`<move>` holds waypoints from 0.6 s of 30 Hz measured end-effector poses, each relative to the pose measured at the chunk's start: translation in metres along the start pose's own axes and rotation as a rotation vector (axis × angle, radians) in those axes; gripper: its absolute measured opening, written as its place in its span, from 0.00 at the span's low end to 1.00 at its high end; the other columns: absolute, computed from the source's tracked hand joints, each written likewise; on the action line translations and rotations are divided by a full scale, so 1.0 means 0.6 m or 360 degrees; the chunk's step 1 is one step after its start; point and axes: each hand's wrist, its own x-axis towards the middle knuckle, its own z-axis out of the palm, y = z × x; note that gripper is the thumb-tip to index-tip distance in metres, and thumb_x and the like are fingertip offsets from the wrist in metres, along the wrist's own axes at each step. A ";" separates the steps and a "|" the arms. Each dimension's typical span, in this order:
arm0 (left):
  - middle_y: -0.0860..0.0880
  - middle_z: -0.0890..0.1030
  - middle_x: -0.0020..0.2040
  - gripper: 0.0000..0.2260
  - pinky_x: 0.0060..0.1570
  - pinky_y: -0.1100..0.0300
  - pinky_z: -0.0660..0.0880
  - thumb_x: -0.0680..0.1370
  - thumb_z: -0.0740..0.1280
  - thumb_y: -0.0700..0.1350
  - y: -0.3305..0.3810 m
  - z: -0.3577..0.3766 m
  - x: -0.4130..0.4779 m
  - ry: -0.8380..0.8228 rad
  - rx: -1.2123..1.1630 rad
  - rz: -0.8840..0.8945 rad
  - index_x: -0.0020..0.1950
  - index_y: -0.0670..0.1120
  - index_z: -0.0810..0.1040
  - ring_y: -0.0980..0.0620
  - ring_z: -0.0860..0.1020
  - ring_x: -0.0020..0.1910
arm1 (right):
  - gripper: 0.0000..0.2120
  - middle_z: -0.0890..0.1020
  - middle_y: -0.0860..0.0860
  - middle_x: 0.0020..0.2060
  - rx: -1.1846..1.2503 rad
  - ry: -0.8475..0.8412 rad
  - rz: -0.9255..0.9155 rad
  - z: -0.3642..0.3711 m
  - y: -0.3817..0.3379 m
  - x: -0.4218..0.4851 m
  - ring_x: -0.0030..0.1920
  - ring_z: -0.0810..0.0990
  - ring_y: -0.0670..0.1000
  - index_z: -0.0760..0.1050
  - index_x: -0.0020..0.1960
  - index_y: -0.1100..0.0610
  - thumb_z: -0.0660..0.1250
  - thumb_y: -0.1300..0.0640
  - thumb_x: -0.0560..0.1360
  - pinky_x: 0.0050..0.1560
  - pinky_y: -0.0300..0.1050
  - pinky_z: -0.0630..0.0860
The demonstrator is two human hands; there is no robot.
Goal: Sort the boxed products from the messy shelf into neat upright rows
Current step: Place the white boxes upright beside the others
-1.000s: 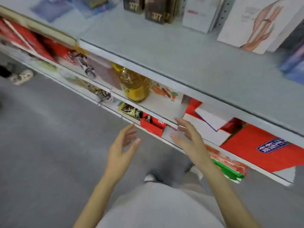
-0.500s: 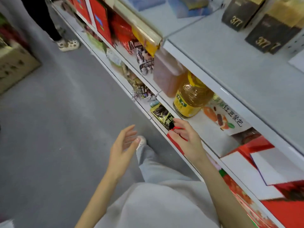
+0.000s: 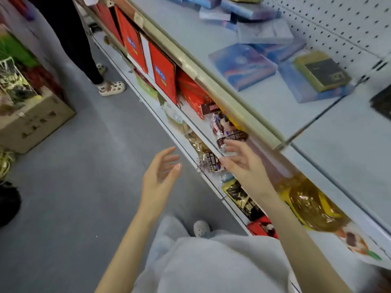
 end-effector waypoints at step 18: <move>0.48 0.82 0.53 0.14 0.56 0.49 0.75 0.73 0.69 0.45 0.082 -0.191 0.681 -0.0623 0.0078 0.0134 0.59 0.52 0.77 0.49 0.80 0.54 | 0.16 0.79 0.50 0.59 0.0242 0.1100 0.0157 0.114 -0.182 0.483 0.59 0.79 0.50 0.74 0.63 0.51 0.69 0.55 0.76 0.63 0.49 0.75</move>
